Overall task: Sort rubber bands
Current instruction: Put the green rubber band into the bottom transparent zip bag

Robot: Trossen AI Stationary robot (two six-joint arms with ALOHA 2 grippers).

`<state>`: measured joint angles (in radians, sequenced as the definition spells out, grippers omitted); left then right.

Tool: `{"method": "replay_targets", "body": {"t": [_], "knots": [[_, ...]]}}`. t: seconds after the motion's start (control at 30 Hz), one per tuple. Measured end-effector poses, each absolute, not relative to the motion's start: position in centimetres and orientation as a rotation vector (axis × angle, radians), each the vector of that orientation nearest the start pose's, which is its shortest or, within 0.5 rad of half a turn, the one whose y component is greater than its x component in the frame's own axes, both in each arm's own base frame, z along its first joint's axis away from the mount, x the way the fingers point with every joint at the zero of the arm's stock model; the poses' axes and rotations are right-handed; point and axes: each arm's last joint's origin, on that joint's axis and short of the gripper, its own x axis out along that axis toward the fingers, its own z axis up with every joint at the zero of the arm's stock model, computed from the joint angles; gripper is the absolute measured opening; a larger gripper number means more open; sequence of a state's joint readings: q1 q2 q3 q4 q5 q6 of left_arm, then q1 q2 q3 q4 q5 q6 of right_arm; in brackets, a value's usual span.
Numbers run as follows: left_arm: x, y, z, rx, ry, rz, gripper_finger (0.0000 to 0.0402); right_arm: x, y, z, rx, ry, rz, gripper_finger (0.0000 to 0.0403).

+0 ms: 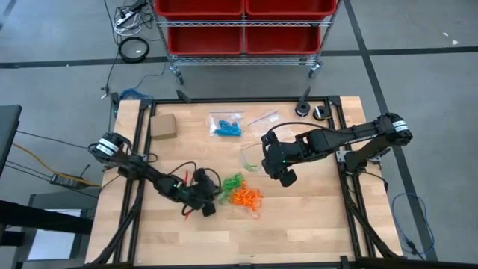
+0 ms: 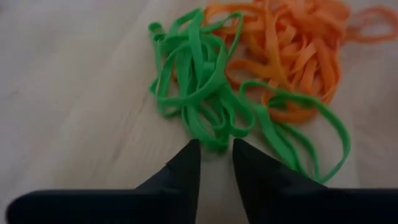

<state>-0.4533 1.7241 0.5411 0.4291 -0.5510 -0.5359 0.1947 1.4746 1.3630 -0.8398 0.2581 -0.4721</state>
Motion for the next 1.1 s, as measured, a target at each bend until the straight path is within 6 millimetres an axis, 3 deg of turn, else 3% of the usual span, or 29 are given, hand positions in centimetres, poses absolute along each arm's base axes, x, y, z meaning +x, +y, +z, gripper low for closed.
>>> {"method": "replay_targets", "body": {"t": [0.3,0.73,0.97,1.1], "knots": [[25.5,-9.9,9.5,-0.245,0.603,0.154,0.0081,29.6,5.1,32.1,-0.647,0.931,0.16,0.0],[26.2,-8.1,9.6,-0.258,0.568,0.248,0.0085,29.6,5.1,32.1,-0.643,0.932,0.159,0.0],[26.3,-8.0,10.4,-0.196,0.548,0.212,0.0012,29.6,5.1,32.1,-0.642,0.932,0.158,0.0],[26.1,-7.9,12.8,-0.154,0.478,0.176,0.0007,29.6,5.1,32.1,-0.642,0.932,0.157,0.0]]}}
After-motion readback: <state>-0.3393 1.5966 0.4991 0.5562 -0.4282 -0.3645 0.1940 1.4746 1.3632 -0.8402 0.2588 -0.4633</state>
